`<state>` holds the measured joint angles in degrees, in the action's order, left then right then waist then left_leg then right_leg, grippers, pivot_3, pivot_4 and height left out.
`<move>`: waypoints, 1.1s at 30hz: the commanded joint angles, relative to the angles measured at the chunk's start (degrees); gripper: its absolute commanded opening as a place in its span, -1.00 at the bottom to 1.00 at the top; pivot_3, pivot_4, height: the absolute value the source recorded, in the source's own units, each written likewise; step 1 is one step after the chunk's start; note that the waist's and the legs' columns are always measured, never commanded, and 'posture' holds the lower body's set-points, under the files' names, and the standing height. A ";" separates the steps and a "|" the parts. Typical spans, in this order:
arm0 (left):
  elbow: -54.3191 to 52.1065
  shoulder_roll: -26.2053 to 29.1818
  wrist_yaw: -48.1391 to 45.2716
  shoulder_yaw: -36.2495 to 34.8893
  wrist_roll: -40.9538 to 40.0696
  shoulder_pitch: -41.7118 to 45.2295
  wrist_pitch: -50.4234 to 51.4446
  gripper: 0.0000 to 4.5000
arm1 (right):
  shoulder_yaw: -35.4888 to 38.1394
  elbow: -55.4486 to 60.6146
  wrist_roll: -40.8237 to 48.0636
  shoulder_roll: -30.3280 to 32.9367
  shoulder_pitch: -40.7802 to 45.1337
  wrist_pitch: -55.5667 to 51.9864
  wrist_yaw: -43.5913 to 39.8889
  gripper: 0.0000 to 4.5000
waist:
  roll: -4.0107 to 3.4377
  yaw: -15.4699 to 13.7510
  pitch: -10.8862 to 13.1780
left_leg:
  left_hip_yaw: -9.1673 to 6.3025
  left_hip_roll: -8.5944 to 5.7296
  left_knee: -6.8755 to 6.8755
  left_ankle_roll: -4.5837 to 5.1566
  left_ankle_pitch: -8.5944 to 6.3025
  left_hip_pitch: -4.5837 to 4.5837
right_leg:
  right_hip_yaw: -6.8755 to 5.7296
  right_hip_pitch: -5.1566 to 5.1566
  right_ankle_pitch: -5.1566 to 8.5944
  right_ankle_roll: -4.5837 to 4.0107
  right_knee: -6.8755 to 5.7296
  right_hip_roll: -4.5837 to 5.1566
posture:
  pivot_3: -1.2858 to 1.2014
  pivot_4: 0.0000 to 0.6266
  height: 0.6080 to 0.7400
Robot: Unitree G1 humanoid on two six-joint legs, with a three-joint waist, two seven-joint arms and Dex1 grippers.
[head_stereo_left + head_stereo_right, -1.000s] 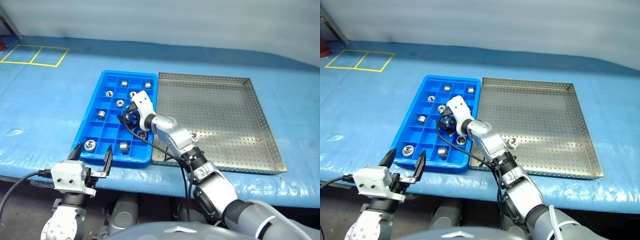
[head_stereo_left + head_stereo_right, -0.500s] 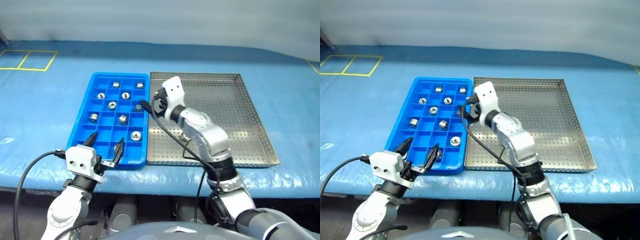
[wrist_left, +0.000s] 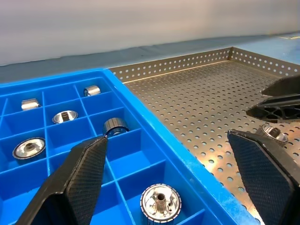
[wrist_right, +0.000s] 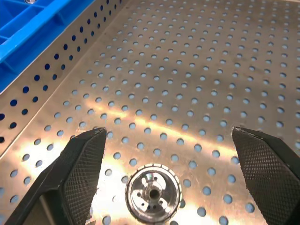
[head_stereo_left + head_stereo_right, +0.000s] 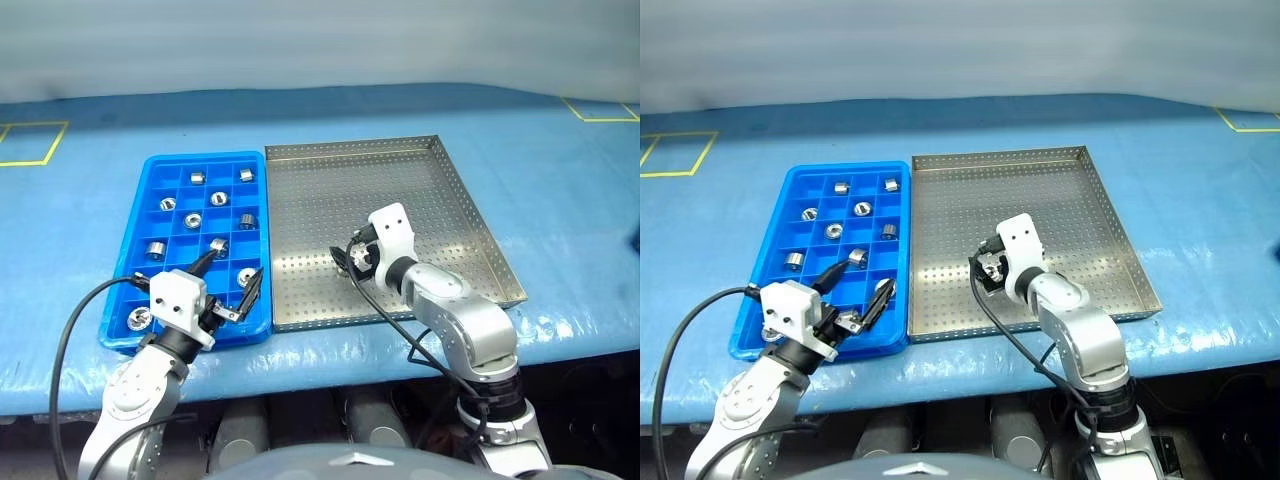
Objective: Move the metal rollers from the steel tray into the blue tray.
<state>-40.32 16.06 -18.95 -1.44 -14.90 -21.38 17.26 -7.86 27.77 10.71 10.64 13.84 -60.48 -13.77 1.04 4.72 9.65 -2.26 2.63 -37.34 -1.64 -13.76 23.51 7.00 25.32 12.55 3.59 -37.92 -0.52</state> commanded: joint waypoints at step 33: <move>-5.27 -5.86 9.11 -5.33 3.69 -7.97 -6.69 1.00 | -6.24 -10.13 0.72 -6.82 14.21 11.49 -2.60 -0.25 | 0.04 -2.63 -0.01 | -0.07 0.00 -0.02 0.00 0.00 -0.01 | -0.03 -0.03 -0.04 0.05 -0.02 -0.02 | 0.23 -0.52 1.00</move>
<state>-41.50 10.93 -11.44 -5.12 -11.94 -28.68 13.17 -13.28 17.56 10.73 5.23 25.99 -51.67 -15.47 1.08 2.09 9.64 -2.34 2.63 -37.36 -1.64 -13.76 23.51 6.96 25.29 12.50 3.63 -37.94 -0.55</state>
